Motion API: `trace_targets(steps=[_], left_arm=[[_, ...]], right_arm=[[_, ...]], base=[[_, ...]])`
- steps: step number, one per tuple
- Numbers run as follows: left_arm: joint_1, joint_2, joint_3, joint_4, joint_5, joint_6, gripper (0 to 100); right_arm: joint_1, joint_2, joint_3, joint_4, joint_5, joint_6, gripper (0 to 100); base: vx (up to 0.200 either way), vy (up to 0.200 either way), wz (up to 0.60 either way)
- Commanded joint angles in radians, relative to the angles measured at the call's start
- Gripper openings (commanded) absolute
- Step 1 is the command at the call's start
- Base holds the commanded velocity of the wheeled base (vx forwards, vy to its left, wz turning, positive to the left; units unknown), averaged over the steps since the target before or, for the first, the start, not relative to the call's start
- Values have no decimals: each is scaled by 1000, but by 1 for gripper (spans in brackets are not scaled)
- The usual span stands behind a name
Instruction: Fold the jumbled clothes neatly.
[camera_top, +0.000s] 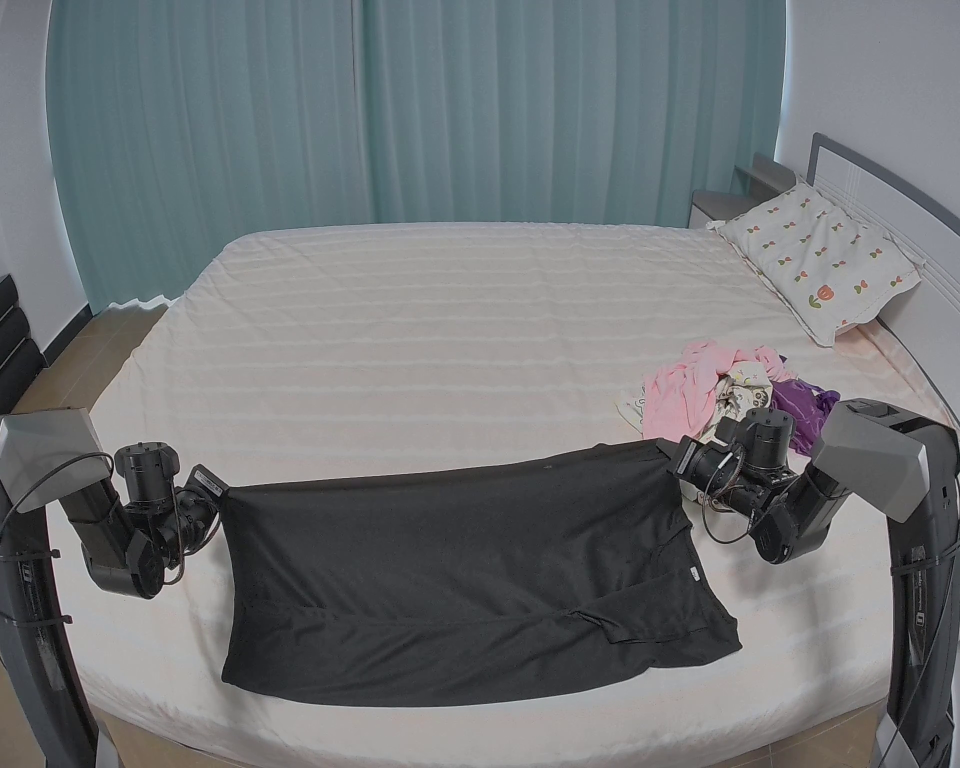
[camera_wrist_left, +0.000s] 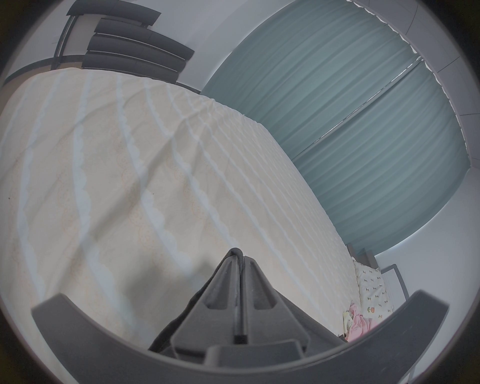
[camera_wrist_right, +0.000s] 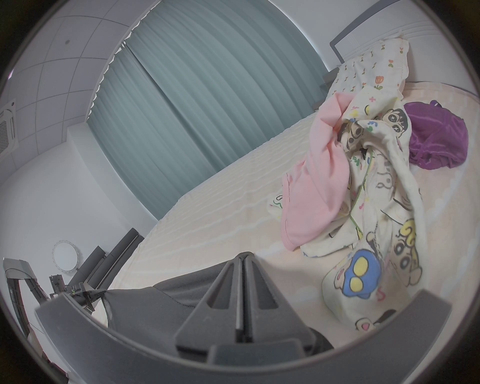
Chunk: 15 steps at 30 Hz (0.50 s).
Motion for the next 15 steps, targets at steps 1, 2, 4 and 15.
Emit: trace_targets(steps=[1, 2, 4, 15], left_arm=[[-3, -32, 30, -1, -9, 1, 0], [-3, -35, 30, -1, -9, 2, 0], [-12, -47, 31, 2, -9, 2, 0], [-20, -67, 123, -68, 4, 30, 0]], right_arm=[[0, -32, 83, -46, 2, -5, 0], [0, -32, 88, -48, 2, -6, 0], [1, -46, 123, -49, 1, -9, 0], [9, -49, 226, -156, -10, -9, 0]], base=[[0, 0, 0], [0, 0, 0], [0, 0, 0], [0, 0, 0]])
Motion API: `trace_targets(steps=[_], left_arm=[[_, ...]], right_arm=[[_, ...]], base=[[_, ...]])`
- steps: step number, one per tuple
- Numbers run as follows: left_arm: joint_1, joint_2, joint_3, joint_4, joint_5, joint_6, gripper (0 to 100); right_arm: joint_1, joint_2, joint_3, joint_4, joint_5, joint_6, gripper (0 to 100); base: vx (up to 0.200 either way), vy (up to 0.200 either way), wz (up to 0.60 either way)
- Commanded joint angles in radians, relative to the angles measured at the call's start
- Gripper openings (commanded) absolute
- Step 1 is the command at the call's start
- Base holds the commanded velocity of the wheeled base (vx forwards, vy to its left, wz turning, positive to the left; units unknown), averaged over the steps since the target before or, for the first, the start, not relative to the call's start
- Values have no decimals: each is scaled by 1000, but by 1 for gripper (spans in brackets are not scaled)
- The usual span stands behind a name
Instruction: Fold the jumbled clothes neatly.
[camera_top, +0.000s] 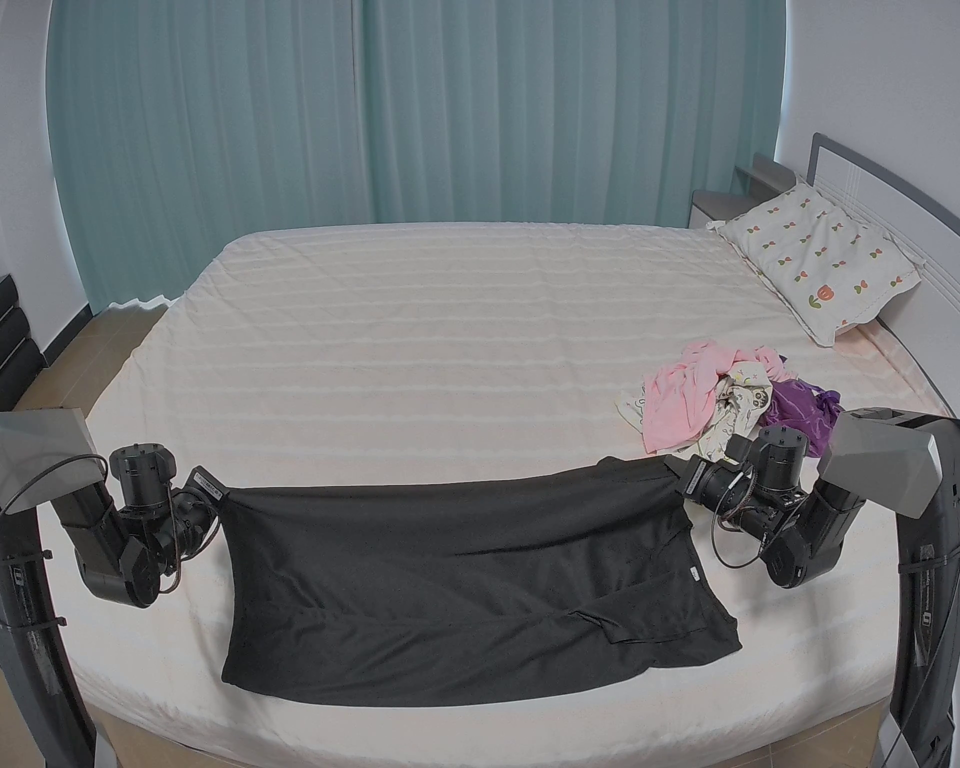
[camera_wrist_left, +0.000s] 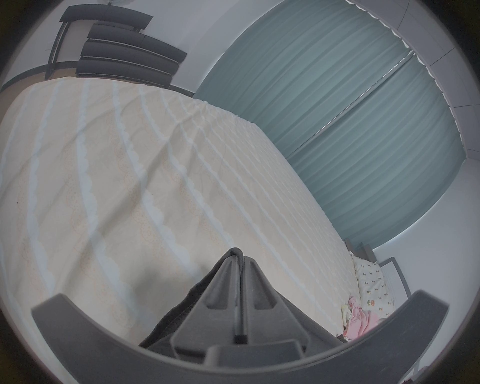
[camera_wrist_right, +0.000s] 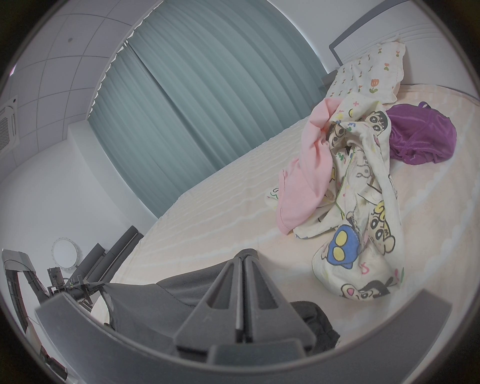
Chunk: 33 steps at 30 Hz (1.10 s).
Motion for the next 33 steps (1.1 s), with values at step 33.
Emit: trace_targets(steps=[33], left_arm=[[1, 37, 31, -138, 4, -1, 0]], right_arm=[[-2, 29, -103, 53, -71, 13, 0]], base=[[0, 0, 0]])
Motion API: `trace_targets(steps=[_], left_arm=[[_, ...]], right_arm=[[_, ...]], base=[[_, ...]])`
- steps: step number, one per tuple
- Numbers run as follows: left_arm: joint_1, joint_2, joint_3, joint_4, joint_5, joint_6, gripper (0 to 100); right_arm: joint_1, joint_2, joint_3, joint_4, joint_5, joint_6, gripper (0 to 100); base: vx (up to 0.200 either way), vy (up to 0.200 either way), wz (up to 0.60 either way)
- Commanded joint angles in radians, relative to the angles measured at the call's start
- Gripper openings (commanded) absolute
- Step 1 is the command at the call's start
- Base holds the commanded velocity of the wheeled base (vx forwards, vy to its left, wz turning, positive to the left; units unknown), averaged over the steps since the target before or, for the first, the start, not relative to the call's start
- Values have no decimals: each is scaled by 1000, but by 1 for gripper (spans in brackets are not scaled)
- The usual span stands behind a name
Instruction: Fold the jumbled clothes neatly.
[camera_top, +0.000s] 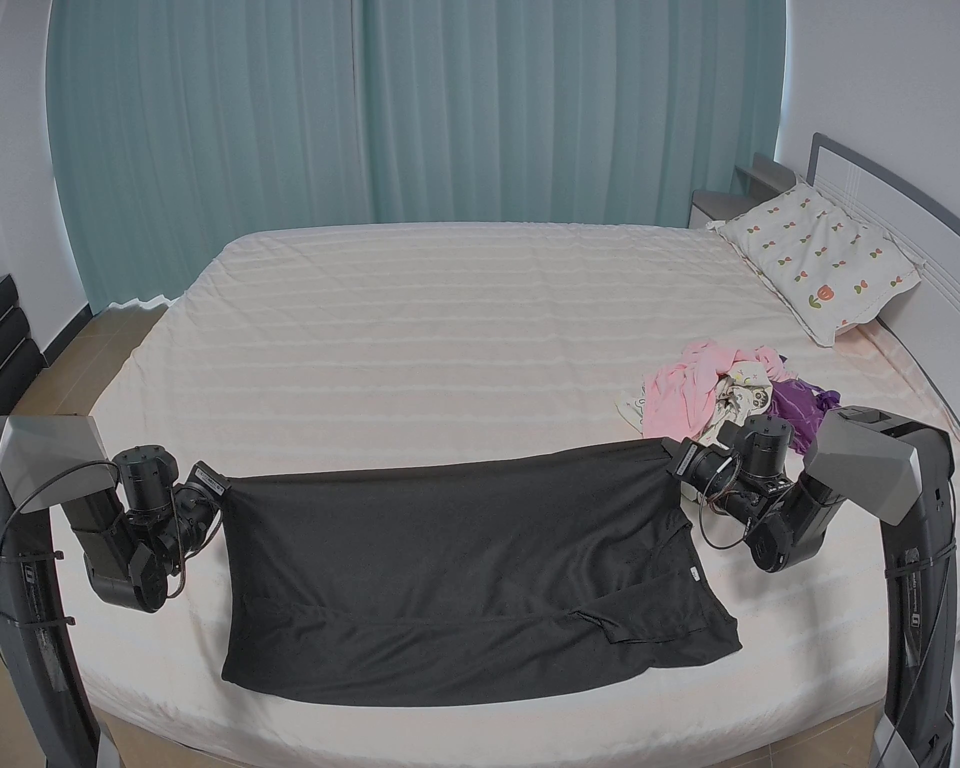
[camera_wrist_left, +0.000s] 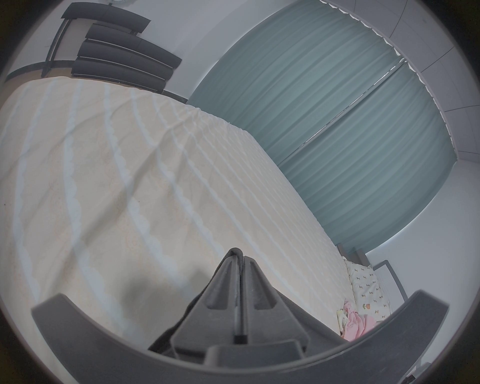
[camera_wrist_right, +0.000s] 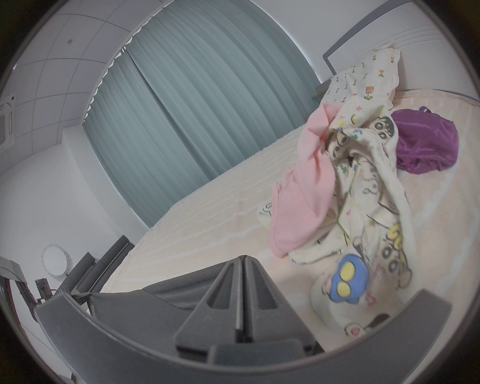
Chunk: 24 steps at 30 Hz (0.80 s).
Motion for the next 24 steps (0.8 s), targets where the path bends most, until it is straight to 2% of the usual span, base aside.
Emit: trace_targets(steps=[1, 10, 15, 21, 24], left_arm=[[2, -29, 50, -2, 0, 1, 0], [4, -32, 182, -35, -3, 1, 0], [-1, -13, 253, -54, -12, 6, 0], [-1, 57, 302, -58, -10, 90, 0], [-1, 97, 332, -108, -10, 133, 0]], right_arm=[[-3, -46, 85, -12, 7, 1, 0], [3, -43, 312, -191, 23, -10, 0], [9, -34, 421, -242, 43, -28, 0], [15, 3, 493, -280, 50, -91, 0], [15, 4, 527, -280, 50, -131, 0]], base=[[0, 0, 0], [0, 0, 0], [0, 0, 0], [0, 0, 0], [0, 0, 0]])
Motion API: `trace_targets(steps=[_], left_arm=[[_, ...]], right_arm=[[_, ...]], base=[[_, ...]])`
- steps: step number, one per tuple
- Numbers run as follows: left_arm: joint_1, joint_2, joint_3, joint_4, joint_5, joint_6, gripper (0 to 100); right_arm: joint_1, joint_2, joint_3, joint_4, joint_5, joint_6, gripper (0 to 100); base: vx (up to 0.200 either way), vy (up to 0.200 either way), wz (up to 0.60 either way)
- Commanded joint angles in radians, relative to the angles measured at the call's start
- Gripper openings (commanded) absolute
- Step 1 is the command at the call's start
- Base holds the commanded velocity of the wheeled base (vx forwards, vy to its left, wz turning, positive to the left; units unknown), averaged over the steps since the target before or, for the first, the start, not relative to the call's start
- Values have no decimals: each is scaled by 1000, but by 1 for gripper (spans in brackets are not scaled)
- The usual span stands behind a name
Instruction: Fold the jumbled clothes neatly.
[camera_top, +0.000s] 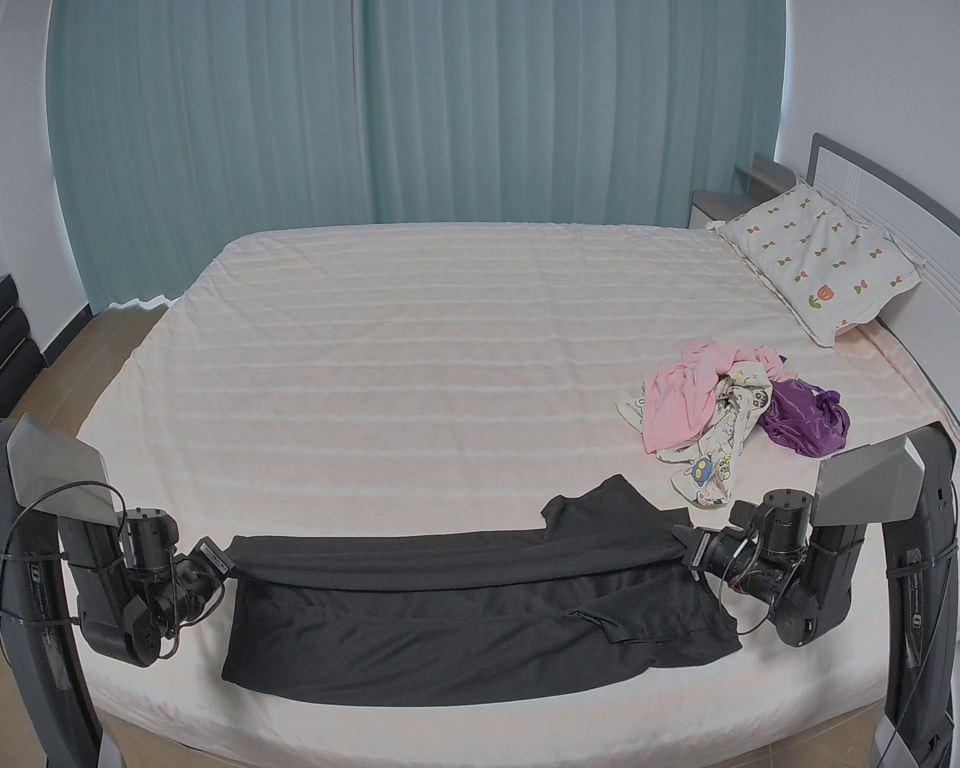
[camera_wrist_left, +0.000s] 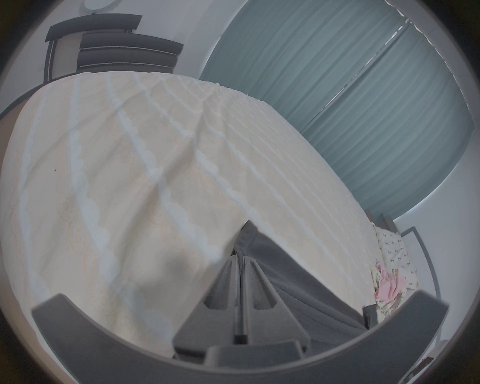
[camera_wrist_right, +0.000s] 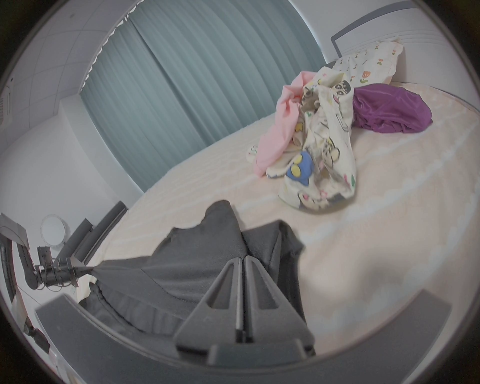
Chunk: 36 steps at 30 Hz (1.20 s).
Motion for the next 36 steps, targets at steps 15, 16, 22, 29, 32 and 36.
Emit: trace_targets(steps=[15, 16, 22, 29, 32, 36], left_arm=[[-3, 141, 145, -160, 1, 93, 100], [-3, 138, 156, -160, 0, 96, 100], [-5, 136, 187, -160, 6, 131, 100], [1, 47, 231, -160, 1, 123, 100], [7, -8, 233, -160, -5, 107, 100], [1, -108, 220, -160, -25, 16, 100]], right_arm=[[1, 45, 59, -11, -18, -59, 0], [0, 45, 56, -11, -24, -59, 0], [-19, 31, 48, -11, -22, -54, 100], [-57, -52, 50, -11, -12, 21, 100], [-68, -79, 55, -8, 1, 72, 100], [-62, -121, 74, 14, 42, 243, 100]], base=[[0, 0, 0], [0, 0, 0], [0, 0, 0], [0, 0, 0], [0, 0, 0], [0, 0, 0]])
